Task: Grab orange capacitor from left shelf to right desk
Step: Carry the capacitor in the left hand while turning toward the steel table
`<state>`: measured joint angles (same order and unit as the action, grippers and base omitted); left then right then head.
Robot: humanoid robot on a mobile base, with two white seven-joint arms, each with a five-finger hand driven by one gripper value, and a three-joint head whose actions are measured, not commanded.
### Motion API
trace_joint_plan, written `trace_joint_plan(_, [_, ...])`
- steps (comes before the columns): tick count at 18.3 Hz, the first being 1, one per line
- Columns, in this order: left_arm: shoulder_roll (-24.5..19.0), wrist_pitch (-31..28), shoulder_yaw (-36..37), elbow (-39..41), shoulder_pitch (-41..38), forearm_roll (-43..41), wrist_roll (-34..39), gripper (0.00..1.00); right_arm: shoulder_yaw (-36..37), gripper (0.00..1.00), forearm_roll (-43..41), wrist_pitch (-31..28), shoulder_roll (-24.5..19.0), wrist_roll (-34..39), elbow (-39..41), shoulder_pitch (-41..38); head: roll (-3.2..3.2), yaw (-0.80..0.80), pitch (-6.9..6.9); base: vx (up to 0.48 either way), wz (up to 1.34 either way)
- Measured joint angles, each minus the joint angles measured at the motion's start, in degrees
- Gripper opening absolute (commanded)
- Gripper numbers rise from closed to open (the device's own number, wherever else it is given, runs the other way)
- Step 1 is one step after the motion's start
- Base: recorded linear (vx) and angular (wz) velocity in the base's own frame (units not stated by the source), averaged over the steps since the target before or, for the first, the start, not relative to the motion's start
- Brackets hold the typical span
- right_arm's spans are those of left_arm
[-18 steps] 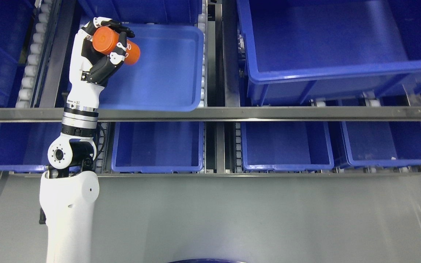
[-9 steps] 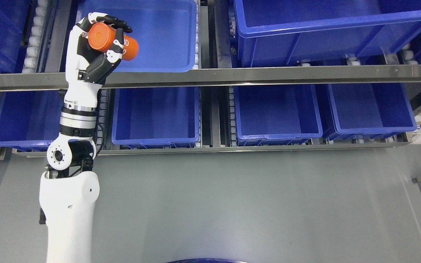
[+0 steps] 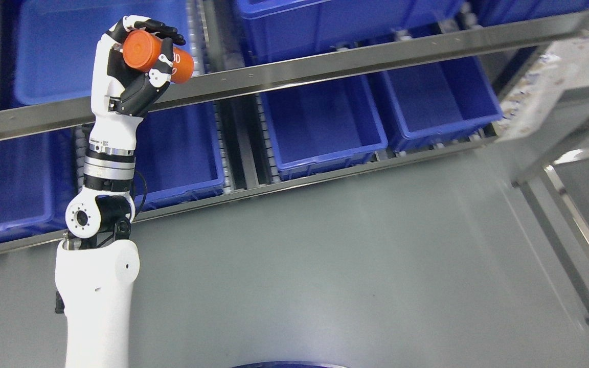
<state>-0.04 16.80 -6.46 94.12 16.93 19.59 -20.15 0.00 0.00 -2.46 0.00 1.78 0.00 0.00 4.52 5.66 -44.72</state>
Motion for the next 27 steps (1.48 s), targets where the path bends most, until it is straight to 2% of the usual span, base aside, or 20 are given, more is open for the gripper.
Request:
trace_joint_plan(13, [0.0,-0.5,1.7,0.2,1.0,0.0,-0.1,0.03,0.0,1.00,0.0,0.0,0.0,-0.1,0.0,0.0,0.00,0.00,-0.02,0.044,-1.01])
trace_joint_plan(27, [0.0,-0.5,5.9,-0.1,0.3,0.0,0.2,0.04,0.0,1.00,0.0,0.0,0.0,0.1,0.0,0.0,0.00,0.00,-0.04,0.327,-0.39])
